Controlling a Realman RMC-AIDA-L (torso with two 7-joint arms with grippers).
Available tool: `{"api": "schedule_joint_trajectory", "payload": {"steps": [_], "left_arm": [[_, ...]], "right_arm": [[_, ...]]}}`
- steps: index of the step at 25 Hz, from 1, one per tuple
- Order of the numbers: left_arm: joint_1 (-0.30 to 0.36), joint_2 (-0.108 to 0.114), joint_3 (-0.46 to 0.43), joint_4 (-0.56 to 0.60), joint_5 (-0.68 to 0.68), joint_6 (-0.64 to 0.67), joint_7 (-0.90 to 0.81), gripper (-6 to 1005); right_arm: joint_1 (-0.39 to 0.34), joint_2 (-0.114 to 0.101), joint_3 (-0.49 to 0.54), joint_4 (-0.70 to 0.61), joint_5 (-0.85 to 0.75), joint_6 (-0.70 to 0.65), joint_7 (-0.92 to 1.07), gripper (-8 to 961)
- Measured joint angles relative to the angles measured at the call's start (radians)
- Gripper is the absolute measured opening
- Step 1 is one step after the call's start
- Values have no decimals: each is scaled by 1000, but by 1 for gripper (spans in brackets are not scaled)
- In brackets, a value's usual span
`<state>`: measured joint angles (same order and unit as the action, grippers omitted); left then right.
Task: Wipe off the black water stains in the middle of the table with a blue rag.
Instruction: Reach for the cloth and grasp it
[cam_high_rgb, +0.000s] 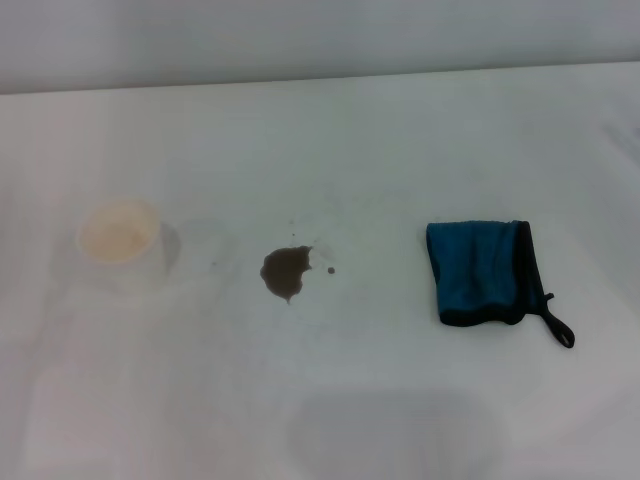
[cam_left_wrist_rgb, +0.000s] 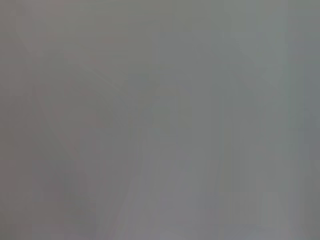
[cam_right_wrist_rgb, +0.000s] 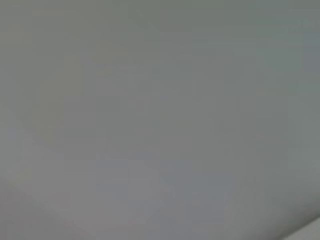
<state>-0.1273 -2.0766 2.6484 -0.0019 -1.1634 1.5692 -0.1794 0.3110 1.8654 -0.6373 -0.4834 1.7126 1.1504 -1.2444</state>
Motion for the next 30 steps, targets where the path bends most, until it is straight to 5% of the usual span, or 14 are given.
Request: {"api": "schedule_joint_trajectory", "payload": {"steps": [4, 7, 9, 12, 17, 21, 30], "left_arm": [[-18, 1, -1, -3, -17, 2, 0, 893], [-41, 4, -2, -10, -22, 5, 0, 893], [-55, 5, -2, -22, -23, 7, 0, 893], [-81, 6, -2, -43, -23, 8, 0, 892], [-116, 7, -2, -58, -35, 9, 0, 892], [-146, 7, -2, -75, -48, 10, 0, 892], [-195, 7, 3, -82, -48, 12, 28, 892]], "right_arm": [[33, -74, -60, -123, -179, 159, 245, 728], [65, -102, -62, -245, -321, 310, 362, 730], [86, -101, -62, -350, -421, 401, 435, 731], [113, -61, -64, -543, -590, 508, 541, 730], [172, 56, -125, -843, -860, 624, 683, 729], [213, 138, -293, -995, -1051, 643, 763, 728], [264, 148, -739, -985, -1212, 527, 1007, 725]]}}
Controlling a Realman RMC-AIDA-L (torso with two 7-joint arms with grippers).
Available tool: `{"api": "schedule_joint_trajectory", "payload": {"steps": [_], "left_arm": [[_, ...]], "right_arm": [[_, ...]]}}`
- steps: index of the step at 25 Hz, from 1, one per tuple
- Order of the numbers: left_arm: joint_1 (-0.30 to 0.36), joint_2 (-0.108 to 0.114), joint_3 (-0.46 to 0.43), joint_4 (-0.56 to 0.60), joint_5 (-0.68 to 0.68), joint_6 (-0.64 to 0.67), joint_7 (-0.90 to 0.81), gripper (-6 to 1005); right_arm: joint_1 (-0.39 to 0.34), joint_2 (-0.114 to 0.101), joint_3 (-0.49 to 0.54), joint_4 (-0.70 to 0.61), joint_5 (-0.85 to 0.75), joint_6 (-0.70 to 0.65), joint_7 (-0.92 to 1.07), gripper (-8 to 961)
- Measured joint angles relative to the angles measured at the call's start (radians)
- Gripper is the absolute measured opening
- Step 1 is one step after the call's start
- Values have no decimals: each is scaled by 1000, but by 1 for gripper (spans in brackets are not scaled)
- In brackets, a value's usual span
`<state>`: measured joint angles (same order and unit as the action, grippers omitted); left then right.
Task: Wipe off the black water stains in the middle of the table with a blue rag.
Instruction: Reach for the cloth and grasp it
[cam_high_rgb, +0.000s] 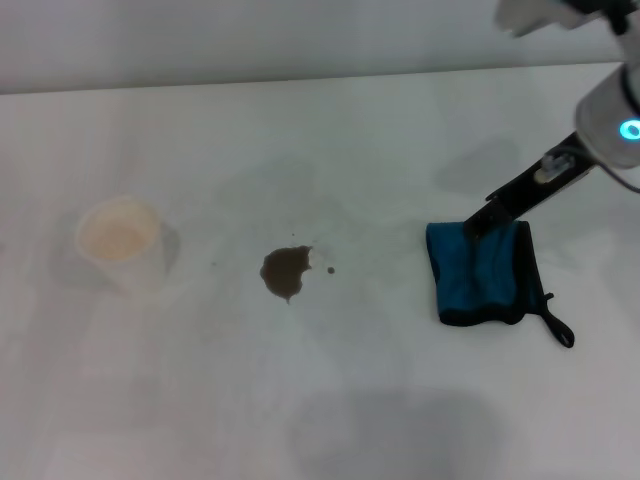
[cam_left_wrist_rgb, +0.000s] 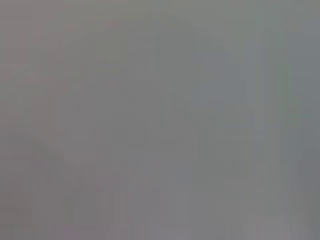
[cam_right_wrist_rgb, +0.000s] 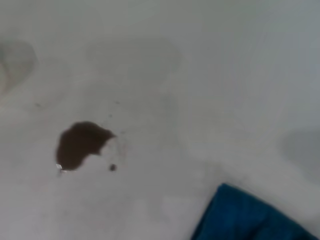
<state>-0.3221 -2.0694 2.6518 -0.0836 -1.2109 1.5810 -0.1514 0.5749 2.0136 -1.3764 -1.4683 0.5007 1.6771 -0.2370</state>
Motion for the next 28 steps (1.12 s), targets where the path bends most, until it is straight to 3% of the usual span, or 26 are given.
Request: {"api": "schedule_joint_trajectory", "payload": {"steps": [11, 28], "left_arm": [[-14, -3, 4, -10, 8, -4, 35, 893], [-6, -9, 5, 7, 8, -6, 47, 893]], "right_arm": [[149, 5, -255, 262, -113, -117, 178, 723], [275, 10, -341, 573, -124, -265, 210, 696]]}}
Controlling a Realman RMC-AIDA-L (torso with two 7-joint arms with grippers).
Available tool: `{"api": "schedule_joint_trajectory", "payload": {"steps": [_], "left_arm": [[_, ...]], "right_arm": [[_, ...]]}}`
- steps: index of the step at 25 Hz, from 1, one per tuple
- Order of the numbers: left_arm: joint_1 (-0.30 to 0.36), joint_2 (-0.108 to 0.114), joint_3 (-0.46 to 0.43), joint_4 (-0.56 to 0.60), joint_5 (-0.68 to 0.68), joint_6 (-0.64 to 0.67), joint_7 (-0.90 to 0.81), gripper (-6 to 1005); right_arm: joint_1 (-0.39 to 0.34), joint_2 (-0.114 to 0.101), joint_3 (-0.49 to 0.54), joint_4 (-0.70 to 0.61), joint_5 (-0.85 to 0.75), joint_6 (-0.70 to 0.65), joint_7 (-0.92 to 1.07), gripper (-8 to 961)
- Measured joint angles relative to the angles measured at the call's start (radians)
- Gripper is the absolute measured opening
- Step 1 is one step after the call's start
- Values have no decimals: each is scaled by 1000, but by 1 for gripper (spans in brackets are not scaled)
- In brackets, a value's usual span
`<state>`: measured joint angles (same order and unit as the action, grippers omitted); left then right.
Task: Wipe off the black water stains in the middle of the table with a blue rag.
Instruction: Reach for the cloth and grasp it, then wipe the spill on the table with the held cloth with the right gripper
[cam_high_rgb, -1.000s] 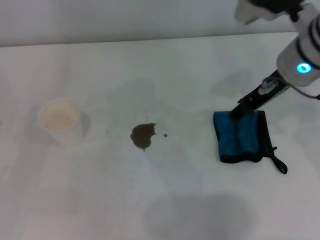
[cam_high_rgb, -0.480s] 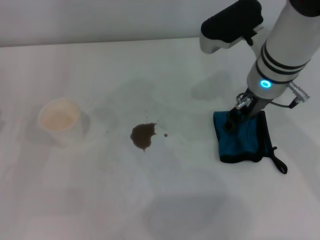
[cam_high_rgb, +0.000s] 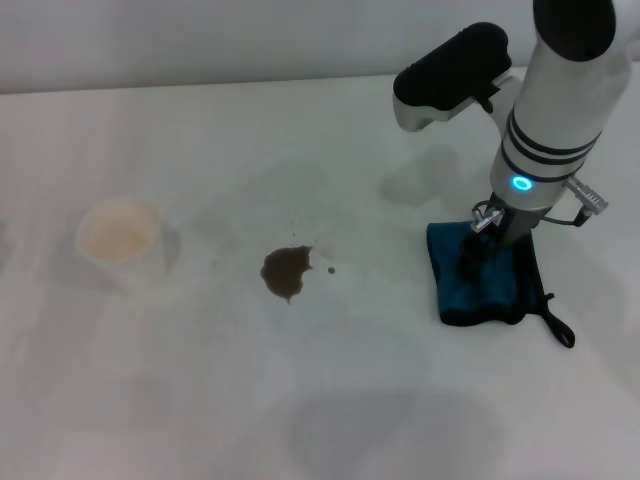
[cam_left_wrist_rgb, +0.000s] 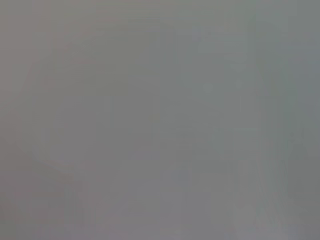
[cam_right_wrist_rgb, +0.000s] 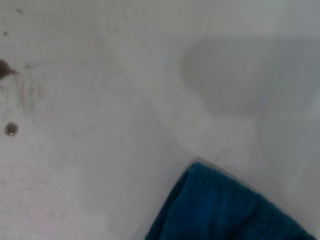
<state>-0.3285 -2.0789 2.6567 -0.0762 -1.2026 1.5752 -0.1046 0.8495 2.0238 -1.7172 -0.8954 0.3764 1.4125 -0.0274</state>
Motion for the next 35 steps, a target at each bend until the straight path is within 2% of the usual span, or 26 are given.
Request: {"api": "schedule_joint_trajectory", "payload": {"steps": [15, 20, 26, 31, 35], "left_arm": [[0, 0, 0, 17, 0, 0, 0, 892], [0, 0, 0, 18, -1, 0, 0, 891], [0, 0, 0, 18, -1, 0, 0, 892], [0, 0, 0, 18, -1, 0, 0, 892], [0, 0, 0, 18, 0, -1, 0, 893]], "right_arm": [[16, -3, -13, 63, -1, -29, -18, 600], [23, -2, -29, 87, -1, -27, -31, 383], [26, 0, -68, 76, -2, -23, -32, 170], [20, 2, -69, 1, 11, -19, -42, 96], [22, 4, -75, -57, 44, -22, -63, 96]]}}
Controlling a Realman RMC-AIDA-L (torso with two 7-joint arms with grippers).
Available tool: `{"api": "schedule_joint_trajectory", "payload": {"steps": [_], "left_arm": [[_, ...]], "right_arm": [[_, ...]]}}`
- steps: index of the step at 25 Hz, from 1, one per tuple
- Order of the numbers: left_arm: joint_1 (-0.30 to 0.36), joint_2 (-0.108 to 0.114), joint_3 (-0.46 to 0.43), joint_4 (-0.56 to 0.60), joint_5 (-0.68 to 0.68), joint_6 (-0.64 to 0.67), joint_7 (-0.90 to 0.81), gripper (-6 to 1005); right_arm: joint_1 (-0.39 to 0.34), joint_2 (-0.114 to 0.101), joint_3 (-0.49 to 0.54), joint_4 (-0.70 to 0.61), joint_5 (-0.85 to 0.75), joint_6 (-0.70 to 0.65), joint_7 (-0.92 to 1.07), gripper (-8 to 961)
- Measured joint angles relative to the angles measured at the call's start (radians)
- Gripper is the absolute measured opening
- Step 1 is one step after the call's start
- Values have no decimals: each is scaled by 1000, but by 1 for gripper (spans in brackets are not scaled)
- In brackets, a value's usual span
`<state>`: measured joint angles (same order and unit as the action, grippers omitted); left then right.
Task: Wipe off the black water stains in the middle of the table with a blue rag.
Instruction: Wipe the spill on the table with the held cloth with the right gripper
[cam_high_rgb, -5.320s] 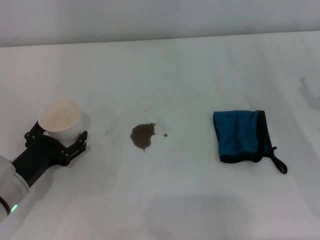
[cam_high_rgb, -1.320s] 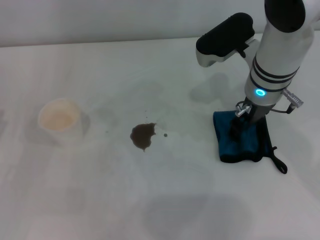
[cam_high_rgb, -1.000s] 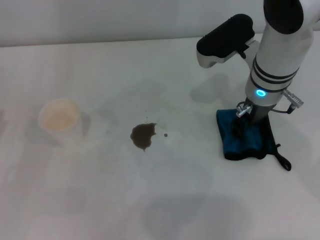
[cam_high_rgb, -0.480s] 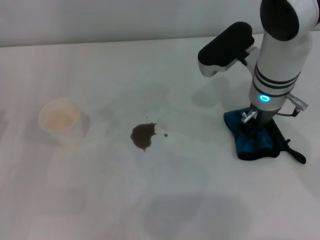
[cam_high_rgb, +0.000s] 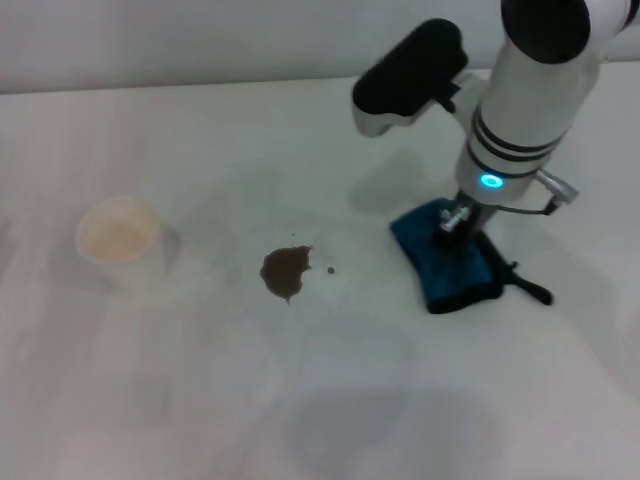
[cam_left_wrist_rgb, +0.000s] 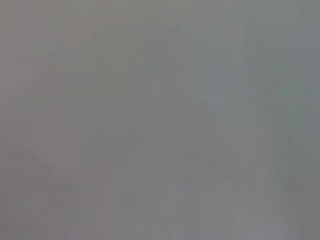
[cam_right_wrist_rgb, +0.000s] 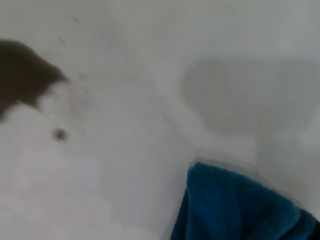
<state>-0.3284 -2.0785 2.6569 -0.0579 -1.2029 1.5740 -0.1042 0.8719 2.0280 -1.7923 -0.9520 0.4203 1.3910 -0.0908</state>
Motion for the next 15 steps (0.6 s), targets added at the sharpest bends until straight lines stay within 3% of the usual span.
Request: {"api": "schedule_joint_trajectory", "payload": {"steps": [6, 15], "left_arm": [[-2, 0, 0, 20, 0, 0, 0, 892], [6, 0, 4, 39, 11, 10, 0, 892]], "right_arm": [[57, 1, -70, -13, 77, -64, -16, 97], [206, 0, -288, 171, 352, -319, -53, 91]]}}
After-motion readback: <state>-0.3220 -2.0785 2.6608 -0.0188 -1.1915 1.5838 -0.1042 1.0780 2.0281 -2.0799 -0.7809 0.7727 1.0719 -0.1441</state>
